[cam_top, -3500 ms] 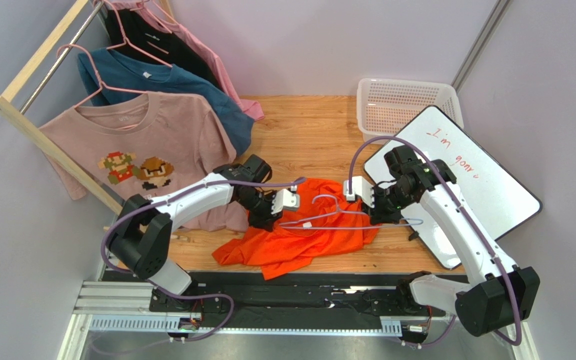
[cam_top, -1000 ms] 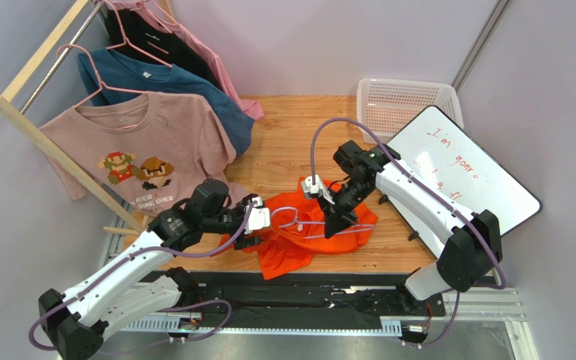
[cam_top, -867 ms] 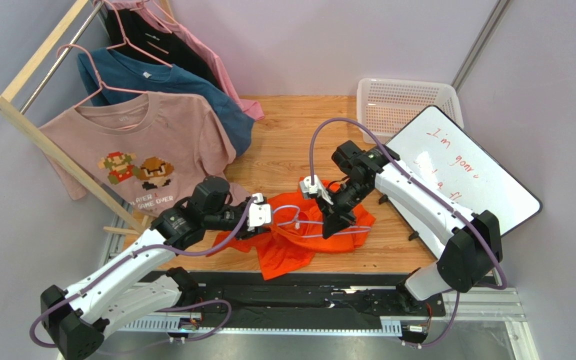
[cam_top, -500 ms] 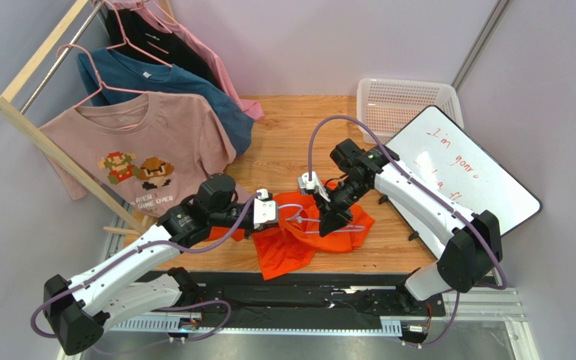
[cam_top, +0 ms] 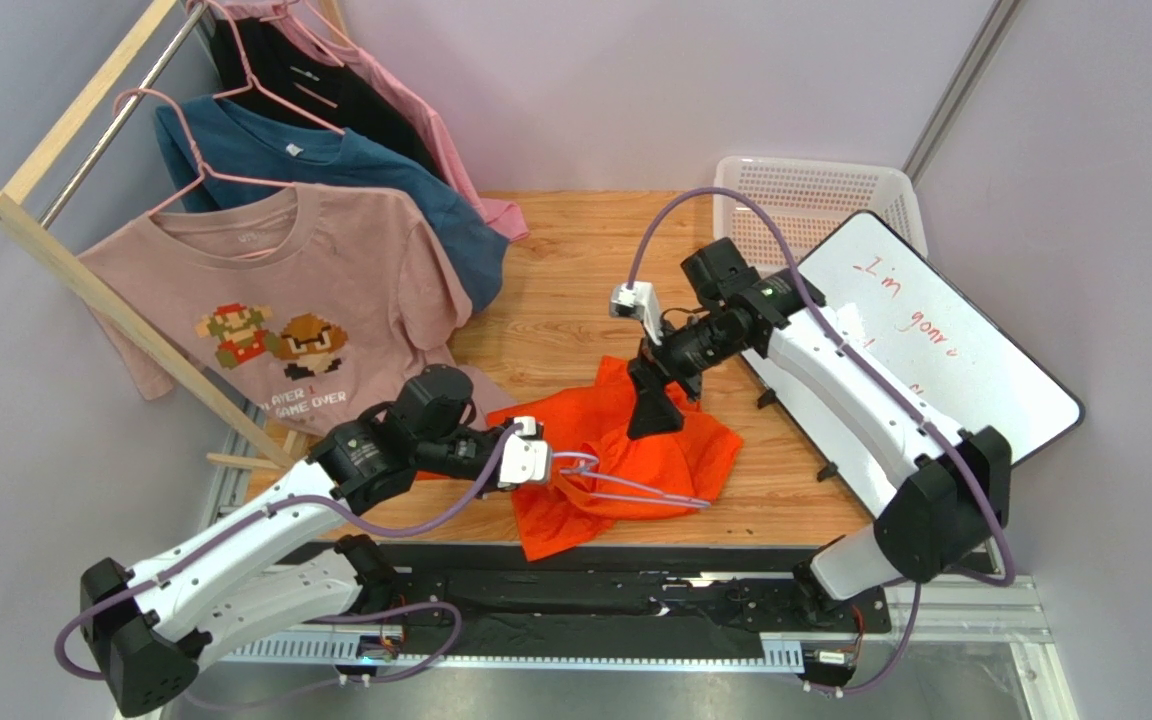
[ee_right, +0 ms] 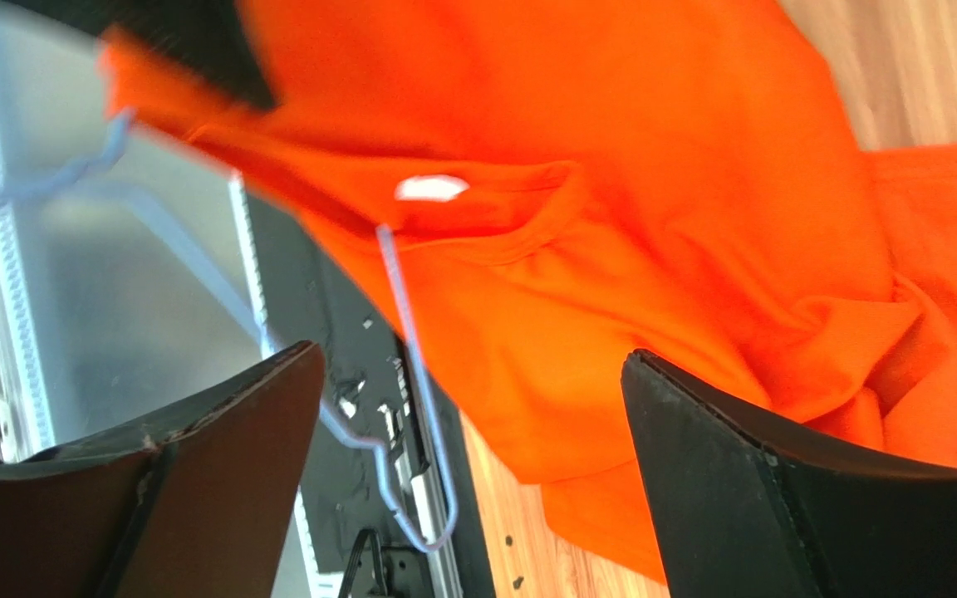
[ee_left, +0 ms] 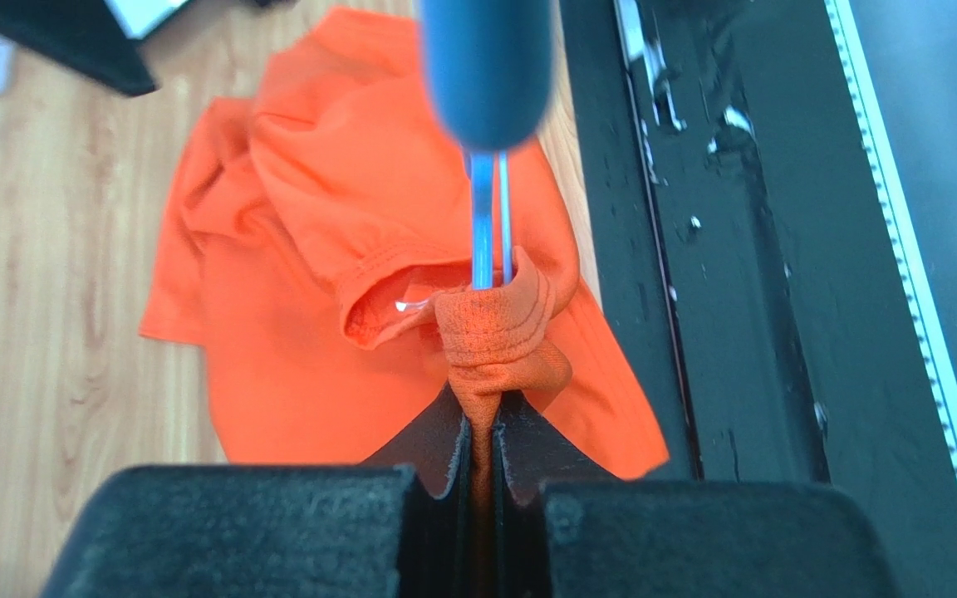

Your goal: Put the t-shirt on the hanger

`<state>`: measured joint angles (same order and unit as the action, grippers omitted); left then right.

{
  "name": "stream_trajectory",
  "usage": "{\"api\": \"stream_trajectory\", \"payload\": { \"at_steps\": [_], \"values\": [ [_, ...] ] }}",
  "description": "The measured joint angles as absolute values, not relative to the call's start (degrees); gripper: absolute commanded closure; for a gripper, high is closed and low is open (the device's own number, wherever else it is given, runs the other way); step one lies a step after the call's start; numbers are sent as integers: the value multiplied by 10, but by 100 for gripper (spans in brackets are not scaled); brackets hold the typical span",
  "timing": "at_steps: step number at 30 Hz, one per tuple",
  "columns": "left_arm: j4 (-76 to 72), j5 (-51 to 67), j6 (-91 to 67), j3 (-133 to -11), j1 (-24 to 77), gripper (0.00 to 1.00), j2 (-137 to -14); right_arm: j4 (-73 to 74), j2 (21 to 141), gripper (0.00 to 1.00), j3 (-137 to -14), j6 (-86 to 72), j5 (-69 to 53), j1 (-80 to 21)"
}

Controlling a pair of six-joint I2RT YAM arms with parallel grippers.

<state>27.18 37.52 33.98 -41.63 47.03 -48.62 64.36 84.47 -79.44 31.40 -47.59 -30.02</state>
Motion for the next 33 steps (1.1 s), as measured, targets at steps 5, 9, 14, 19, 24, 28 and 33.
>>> {"api": "stream_trajectory", "payload": {
  "at_steps": [5,9,14,19,24,28,33],
  "values": [
    [295,373,361,-416,474,100,-498,584,937,6,-828,219,-356,-362],
    [299,369,366,-416,479,100,-498,558,1001,6,-855,175,-252,-436],
    [305,364,366,-416,479,100,-494,540,1039,16,-860,154,-160,-500],
    [309,349,364,-416,479,100,-491,536,1083,36,-861,154,-104,-513],
    [316,329,352,-416,479,100,-477,539,1076,100,-836,163,-86,-508],
    [315,309,325,-415,479,100,-453,551,1044,100,-801,164,-79,-495],
    [307,276,261,-406,455,100,-420,560,963,100,-757,156,-82,-431]
  ]
}}
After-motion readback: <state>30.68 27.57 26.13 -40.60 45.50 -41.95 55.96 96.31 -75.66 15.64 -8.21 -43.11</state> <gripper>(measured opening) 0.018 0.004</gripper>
